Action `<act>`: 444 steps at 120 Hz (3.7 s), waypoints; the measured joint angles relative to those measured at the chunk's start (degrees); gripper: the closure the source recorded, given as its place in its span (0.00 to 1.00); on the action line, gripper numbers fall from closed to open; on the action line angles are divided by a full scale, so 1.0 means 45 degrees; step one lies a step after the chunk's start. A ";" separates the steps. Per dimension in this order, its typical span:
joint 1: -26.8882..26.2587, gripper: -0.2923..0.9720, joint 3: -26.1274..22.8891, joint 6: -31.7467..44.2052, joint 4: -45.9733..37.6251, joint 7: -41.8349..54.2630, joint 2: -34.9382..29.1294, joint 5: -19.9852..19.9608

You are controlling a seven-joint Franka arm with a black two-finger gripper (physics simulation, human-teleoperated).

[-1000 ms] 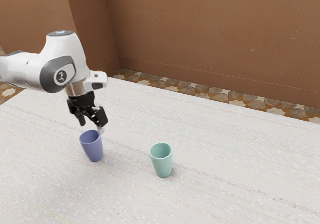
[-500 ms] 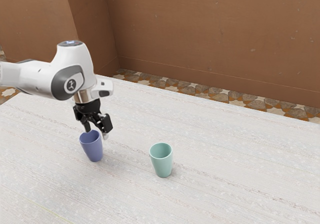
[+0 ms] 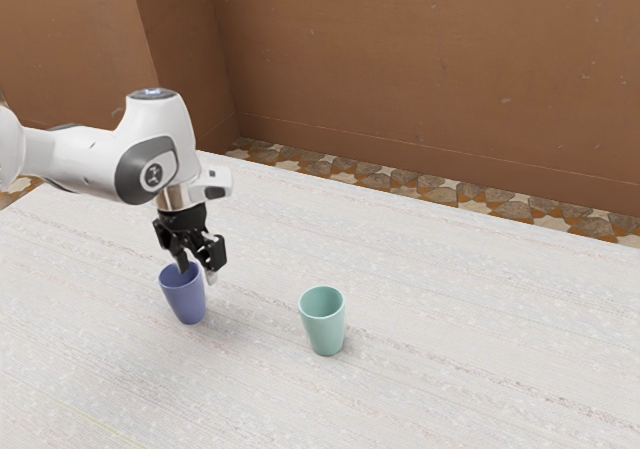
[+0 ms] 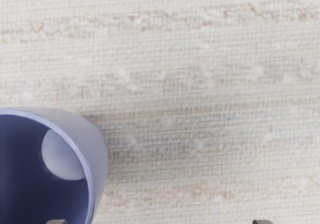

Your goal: Place the left cup onto the right cup

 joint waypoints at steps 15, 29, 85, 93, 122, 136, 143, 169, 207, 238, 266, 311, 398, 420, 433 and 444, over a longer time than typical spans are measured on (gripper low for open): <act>0.0077 0.41 0.0000 0.0015 0.0145 0.0006 0.0311 0.0000; 0.0144 0.41 0.0000 0.0098 0.0292 0.0012 0.0581 0.0000; 0.0296 0.42 0.0002 0.0504 0.0353 0.0033 0.1179 0.0049; 0.0330 0.42 0.0001 0.0524 0.0353 0.0035 0.1232 0.0053; 0.0338 0.42 0.0160 0.0731 0.0354 0.0040 0.1495 0.0156; 0.0335 0.42 0.0197 0.0935 0.0354 0.0034 0.1581 0.0179; 0.0336 0.42 0.0222 0.1093 0.0354 0.0032 0.1651 0.0182; 0.0336 0.44 0.0234 0.1496 0.0336 0.0017 0.1947 0.0088; 0.0336 0.71 0.0234 0.1846 0.0334 0.0013 0.2126 0.0055; 0.0335 0.82 0.0235 0.1920 0.0323 0.0020 0.2098 0.0074; 0.0334 0.84 0.0278 0.1848 0.0267 0.0003 0.1777 0.0115; 0.0143 0.85 0.0209 0.0529 0.0176 -0.0084 -0.0165 0.0203; -0.1193 0.85 -0.0524 -0.2614 0.1040 -0.0101 -0.2395 0.0213; -0.1205 0.85 -0.1220 -0.3096 0.1688 -0.0087 -0.2190 0.0212; -0.1249 0.85 -0.1612 -0.3231 0.2128 -0.0073 -0.1931 0.0203; -0.1293 0.85 -0.1822 -0.3297 0.2442 -0.0064 -0.1636 0.0187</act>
